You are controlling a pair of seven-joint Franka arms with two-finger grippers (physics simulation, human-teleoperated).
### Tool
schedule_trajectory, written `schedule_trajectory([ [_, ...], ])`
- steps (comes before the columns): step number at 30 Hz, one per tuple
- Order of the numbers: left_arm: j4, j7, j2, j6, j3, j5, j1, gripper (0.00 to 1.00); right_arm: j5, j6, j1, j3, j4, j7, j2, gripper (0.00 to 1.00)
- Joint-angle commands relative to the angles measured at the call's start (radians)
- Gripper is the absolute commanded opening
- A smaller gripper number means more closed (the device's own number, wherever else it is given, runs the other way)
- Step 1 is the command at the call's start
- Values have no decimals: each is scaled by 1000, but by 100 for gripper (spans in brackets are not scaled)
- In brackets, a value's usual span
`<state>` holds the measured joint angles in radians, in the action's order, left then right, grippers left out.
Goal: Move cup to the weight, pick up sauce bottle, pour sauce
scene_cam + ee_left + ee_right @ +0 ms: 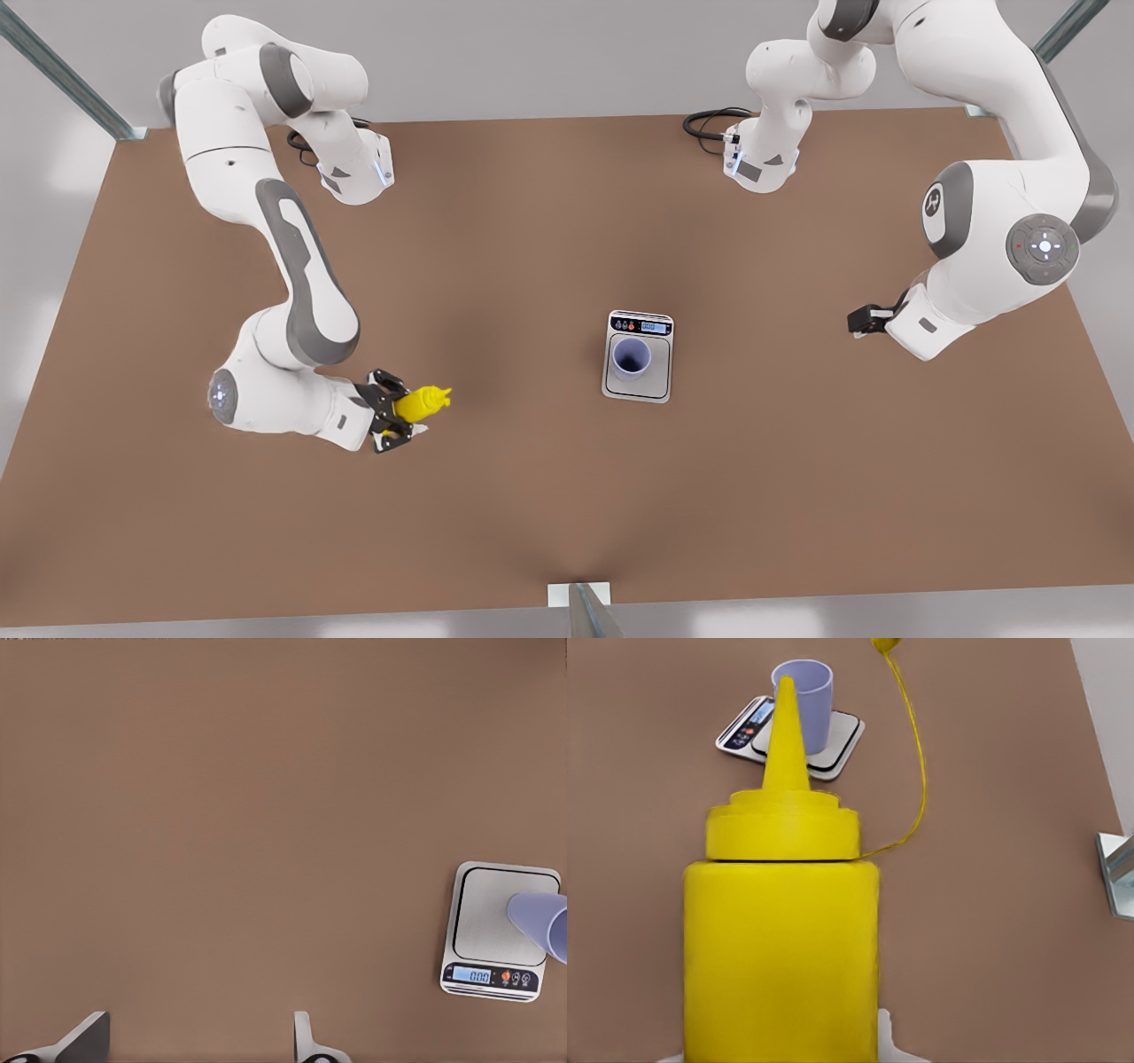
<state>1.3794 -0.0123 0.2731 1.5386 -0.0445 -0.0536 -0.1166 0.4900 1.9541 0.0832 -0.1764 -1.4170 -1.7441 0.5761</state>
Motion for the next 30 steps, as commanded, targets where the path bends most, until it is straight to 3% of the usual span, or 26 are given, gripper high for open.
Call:
schedule_trajectory([
  [1, 1, 0, 0, 0, 0, 0, 0, 100, -11, 0, 13, 2, 0, 15, -5, 51],
  [8, 1, 0, 1, 0, 0, 0, 2, 100, -139, -6, 236, 44, 3, 265, -28, 53],
  [11, 1, 0, 1, 0, 0, 0, 2, 100, -120, 0, 432, 218, 18, 345, -28, 53],
  [16, 1, 0, 3, 0, 0, 0, 2, 100, -117, 28, 494, 219, 32, 503, -27, 52],
  [19, 1, -2, 3, 0, 0, 0, 2, 100, -119, 39, 624, 311, 67, 601, -21, 52],
  [22, 1, -2, 3, 0, 0, 0, 2, 100, -143, 83, 699, 341, 82, 719, 11, 52],
  [30, 6, -3, 11, 0, 0, 1, 2, 100, -231, 121, 784, 365, 199, 882, 128, 52],
])
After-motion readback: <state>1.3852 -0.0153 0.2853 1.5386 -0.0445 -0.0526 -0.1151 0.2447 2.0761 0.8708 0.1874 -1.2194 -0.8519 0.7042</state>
